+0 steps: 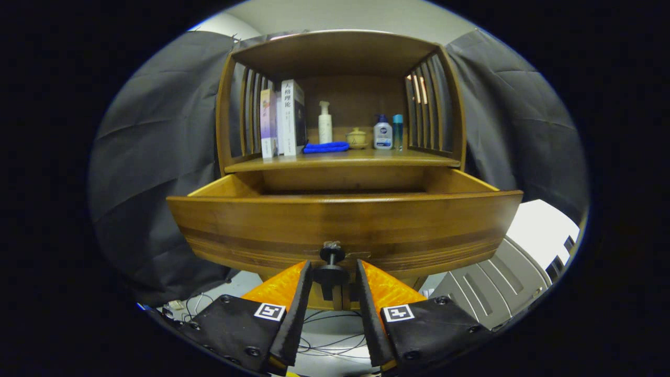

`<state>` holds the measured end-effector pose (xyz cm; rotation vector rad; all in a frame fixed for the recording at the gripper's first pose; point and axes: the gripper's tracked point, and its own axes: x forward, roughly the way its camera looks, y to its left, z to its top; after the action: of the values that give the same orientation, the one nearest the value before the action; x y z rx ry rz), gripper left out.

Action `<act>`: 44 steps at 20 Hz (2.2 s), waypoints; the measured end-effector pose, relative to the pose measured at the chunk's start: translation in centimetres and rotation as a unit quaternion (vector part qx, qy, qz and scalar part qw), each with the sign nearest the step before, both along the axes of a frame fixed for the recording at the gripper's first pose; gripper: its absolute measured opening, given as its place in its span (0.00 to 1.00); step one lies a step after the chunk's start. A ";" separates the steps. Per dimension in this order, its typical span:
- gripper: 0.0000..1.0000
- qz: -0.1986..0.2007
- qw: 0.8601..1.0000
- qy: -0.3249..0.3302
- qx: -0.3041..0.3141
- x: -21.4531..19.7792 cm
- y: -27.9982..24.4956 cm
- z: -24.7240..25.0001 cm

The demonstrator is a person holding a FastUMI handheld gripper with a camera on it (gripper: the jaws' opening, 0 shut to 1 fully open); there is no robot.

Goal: Pull open the drawer, take out the items inside it, and place them on the countertop above the cabinet.

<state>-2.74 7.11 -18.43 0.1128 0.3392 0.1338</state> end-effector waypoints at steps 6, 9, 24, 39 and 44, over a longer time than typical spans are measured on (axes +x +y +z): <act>0.98 -0.037 0.998 -0.046 0.001 -0.3 -1.9 6.2; 0.98 -0.045 0.998 -0.053 -0.002 0.6 -1.9 7.8; 0.99 -0.061 0.995 0.061 -0.051 11.7 -1.7 6.6; 1.00 -0.051 0.965 0.251 -0.060 14.8 -2.4 -2.0; 0.71 -0.051 0.962 0.258 -0.072 14.8 -2.5 -2.5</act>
<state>12.06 4.57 -20.88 0.0178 0.8623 -0.0254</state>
